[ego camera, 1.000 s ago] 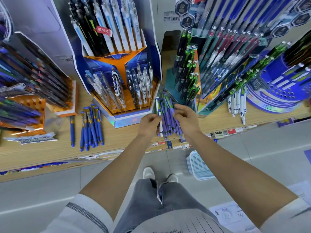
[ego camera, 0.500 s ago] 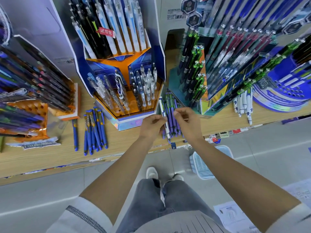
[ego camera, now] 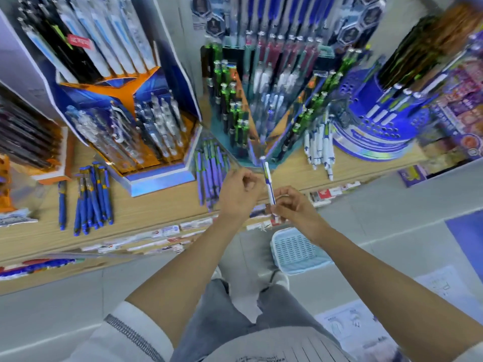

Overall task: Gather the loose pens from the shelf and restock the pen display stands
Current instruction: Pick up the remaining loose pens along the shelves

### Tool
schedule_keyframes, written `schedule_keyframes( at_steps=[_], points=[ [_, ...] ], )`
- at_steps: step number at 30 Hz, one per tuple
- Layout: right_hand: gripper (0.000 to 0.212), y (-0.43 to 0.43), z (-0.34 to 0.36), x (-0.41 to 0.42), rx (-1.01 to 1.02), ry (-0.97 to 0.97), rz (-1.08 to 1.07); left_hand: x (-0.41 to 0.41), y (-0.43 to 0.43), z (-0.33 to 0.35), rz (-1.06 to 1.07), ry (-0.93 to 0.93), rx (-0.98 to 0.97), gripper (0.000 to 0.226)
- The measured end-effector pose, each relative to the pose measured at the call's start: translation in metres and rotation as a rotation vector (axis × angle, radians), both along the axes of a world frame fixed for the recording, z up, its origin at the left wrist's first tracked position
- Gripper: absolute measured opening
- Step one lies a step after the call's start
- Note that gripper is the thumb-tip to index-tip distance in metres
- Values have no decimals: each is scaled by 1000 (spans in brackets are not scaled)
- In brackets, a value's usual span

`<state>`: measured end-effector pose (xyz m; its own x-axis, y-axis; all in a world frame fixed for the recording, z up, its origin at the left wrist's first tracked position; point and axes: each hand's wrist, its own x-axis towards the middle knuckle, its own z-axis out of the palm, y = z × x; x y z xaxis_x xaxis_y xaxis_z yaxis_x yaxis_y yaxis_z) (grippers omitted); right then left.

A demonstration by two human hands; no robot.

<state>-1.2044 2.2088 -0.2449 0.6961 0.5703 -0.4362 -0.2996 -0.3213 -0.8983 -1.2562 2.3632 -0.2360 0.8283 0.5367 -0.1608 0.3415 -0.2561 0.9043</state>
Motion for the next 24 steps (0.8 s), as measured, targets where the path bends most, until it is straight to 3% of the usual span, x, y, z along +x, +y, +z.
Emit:
schedule_keyframes(
  at_steps=[3,10,24],
  points=[
    [26,-53,0,14,-66,21,-60,18,-45,-3,-91,-22,135,6],
    [23,-119,3,96,-155,-143,-232,69,-104,-19,-336,163,313,45],
    [25,-58,-1,187,-210,-329,-337,107,-105,-35,-307,415,454,61]
  ],
)
